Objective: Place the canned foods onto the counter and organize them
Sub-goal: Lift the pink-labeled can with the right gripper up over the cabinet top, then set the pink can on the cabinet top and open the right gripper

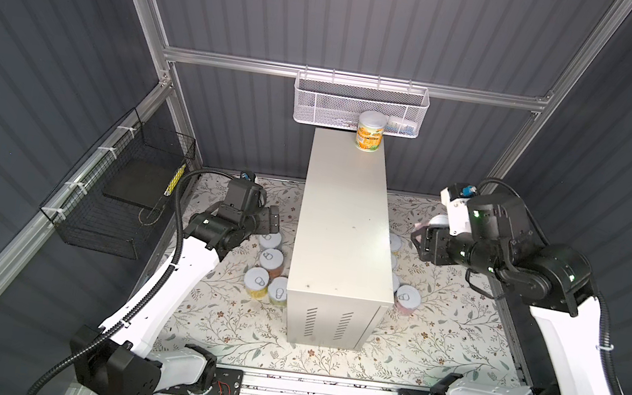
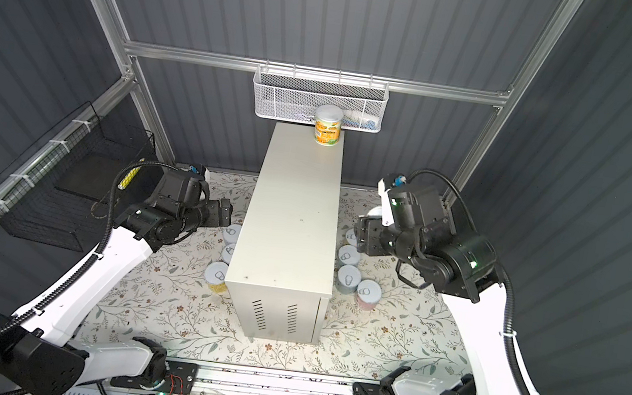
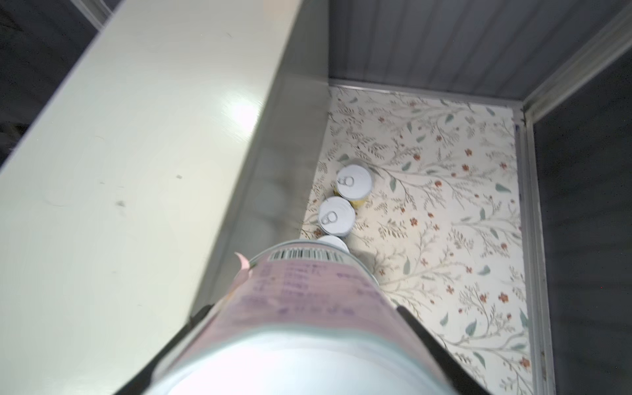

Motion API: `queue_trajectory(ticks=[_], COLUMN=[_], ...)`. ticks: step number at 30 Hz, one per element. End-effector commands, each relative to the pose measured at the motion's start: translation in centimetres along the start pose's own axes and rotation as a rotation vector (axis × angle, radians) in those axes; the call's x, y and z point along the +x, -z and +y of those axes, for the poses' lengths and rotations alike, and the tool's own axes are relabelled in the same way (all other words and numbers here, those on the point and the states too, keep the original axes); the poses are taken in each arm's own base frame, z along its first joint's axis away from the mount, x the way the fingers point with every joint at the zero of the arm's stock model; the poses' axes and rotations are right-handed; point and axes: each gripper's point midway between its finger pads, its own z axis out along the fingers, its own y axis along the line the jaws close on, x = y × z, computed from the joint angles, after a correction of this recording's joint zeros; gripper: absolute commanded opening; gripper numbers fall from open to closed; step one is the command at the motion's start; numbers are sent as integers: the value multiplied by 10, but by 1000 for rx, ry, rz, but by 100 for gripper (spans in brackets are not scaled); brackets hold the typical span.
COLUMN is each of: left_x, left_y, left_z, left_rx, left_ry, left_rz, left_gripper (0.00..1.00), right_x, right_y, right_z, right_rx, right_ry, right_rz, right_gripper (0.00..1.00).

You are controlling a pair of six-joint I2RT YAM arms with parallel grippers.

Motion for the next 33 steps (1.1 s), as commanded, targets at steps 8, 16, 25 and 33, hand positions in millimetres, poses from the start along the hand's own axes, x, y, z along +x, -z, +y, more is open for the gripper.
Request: queue_trajectory(ticks=[8,16,25,33], left_x=[2,-2,2,7], left_y=[-2,0,-4,-9], left_z=[-10,-11,-7,-6], left_rx=[66,70,49,45], left_ry=[-27,-42,-37,-29], left_rz=[14,-1,4,18], left_gripper=[95,94,94,96], right_x=[-45,-50,-43,-42], right_y=[-26,-55,-82,-88], right_z=[93,135,143,147], right_rx=[-212,-285,-251,-254], right_ry=[250,307,325,333], right_rz=[-10,10,53,60], right_gripper=[0,0,14,67])
